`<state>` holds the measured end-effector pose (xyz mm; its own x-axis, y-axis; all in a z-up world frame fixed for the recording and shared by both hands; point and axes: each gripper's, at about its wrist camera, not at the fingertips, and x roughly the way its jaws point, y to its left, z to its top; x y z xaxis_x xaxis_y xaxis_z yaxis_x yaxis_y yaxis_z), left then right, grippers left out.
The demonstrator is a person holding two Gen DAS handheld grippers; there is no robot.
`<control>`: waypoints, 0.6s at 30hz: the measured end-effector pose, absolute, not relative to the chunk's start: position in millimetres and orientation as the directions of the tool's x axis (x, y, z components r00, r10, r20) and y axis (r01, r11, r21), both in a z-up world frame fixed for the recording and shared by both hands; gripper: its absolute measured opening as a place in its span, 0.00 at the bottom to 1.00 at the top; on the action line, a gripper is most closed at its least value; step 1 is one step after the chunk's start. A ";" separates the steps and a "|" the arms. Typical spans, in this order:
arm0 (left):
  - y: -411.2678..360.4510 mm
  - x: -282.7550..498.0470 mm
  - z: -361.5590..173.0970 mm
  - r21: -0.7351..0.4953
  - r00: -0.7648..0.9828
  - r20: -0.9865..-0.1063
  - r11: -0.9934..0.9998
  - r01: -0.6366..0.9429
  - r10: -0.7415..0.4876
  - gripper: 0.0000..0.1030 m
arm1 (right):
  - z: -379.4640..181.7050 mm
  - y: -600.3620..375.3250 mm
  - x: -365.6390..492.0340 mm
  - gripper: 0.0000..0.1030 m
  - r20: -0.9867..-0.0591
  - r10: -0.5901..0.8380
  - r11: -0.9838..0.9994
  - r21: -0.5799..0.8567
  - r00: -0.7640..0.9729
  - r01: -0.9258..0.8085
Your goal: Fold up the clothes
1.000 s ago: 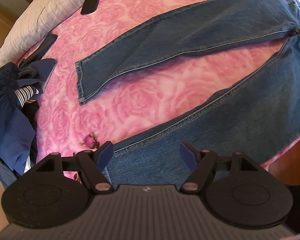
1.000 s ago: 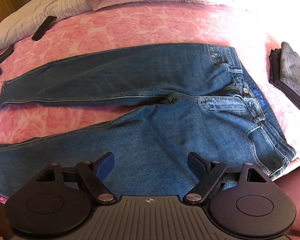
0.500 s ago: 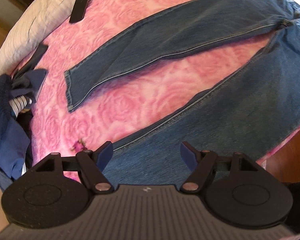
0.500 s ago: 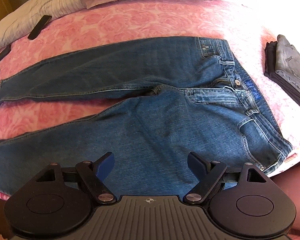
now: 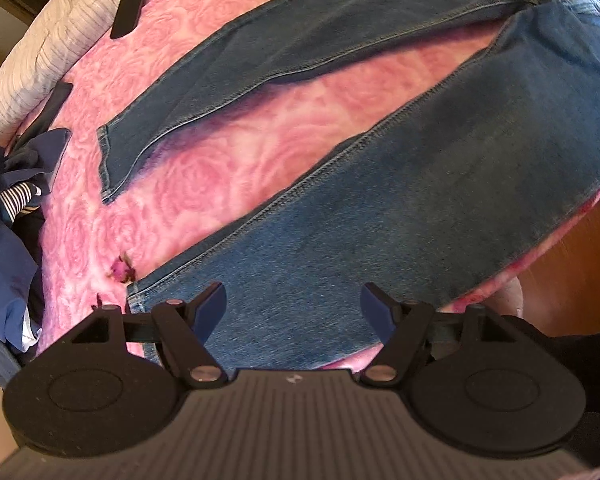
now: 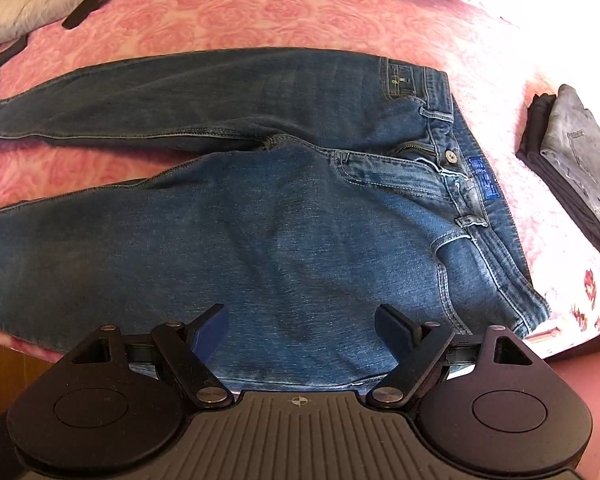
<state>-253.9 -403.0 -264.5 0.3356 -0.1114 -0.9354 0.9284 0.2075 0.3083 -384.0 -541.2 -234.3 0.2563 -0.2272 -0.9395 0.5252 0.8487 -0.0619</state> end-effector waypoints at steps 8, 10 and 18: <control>-407.9 -256.8 -267.0 0.307 0.334 -0.936 0.209 0.928 -0.108 0.69 | -237.4 -545.7 -386.9 0.81 -0.943 -0.227 0.854 -0.072 0.243 0.516; -407.9 -257.0 -267.0 0.308 0.335 -0.936 0.211 0.927 -0.105 0.69 | -238.3 -546.5 -388.6 0.81 -0.944 -0.224 0.854 -0.070 0.242 0.516; -407.2 -261.8 -267.6 0.309 0.334 -0.937 0.209 0.928 -0.099 0.69 | -240.8 -549.0 -390.8 0.81 -0.946 -0.214 0.853 -0.060 0.243 0.518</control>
